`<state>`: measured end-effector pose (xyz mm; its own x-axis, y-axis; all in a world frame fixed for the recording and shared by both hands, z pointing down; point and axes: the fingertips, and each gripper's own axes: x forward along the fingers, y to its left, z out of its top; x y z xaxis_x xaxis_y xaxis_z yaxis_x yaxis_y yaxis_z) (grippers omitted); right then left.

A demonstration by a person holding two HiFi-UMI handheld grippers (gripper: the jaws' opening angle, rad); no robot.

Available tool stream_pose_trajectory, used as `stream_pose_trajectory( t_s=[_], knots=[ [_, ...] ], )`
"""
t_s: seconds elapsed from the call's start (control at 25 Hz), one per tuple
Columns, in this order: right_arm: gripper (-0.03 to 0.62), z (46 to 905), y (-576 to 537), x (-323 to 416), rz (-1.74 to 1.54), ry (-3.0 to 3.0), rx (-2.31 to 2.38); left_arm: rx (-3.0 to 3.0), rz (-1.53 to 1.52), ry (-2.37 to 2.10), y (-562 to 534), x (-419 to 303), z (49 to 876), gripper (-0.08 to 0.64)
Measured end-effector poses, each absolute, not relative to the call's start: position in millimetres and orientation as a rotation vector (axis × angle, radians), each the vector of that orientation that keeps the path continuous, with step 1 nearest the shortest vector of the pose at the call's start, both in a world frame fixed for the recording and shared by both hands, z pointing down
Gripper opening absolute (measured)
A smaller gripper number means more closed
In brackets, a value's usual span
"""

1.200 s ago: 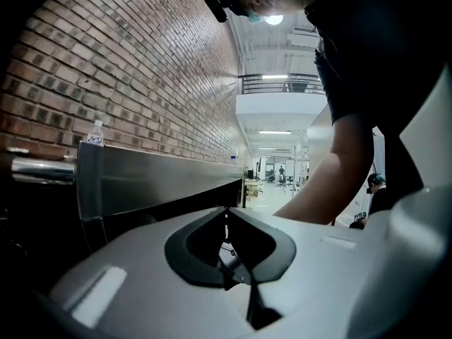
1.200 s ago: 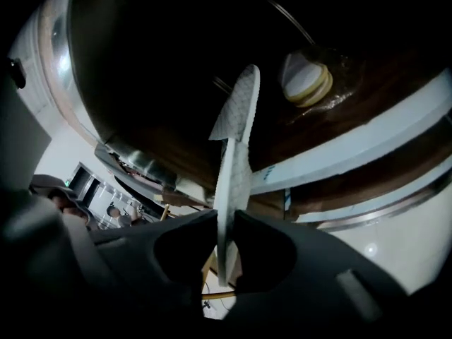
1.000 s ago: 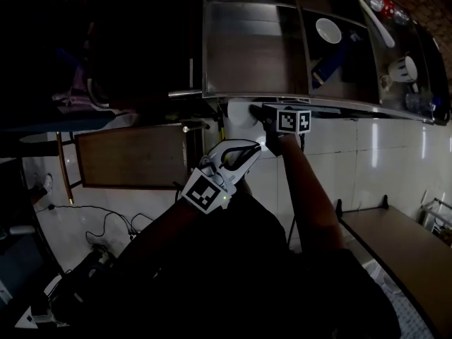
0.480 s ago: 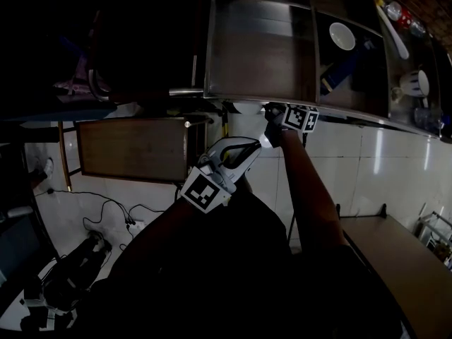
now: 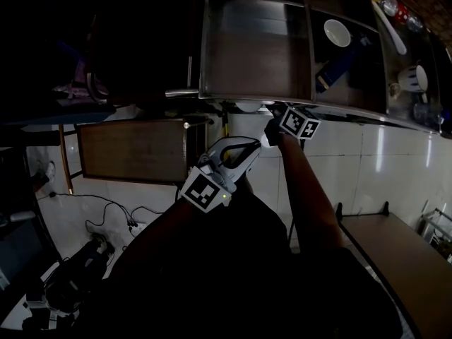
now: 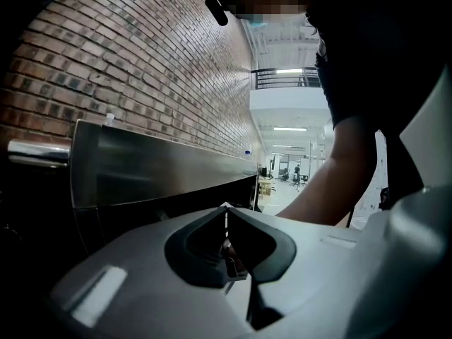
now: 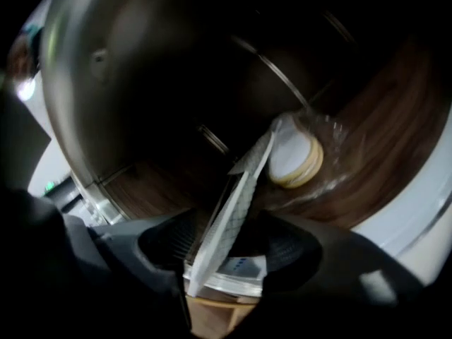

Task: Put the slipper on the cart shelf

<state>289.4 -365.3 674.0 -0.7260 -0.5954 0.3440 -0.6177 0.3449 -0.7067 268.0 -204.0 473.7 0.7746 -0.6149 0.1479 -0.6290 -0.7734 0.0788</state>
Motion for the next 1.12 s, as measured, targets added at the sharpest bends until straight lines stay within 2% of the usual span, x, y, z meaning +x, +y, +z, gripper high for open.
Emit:
stream_pose_trajectory(
  t_s=[0.24,0.56,0.96,1.12],
  knots=[
    [0.264,644,-347,306,1.235,-2.597,1.155,2.843,0.153,-1.014,-202,266,466,0.011],
    [0.262,581,-271,301,1.116,-2.720,0.921,2.824,0.165,-1.080,-190,245,450,0.004],
    [0.255,468,-195,232,0.652,-2.997,0.476,2.688,0.166,-1.235,-158,200,434,0.000],
    [0.243,447,-179,204,0.526,-3.031,0.381,2.664,0.161,-1.298,-147,179,429,0.000]
  ],
)
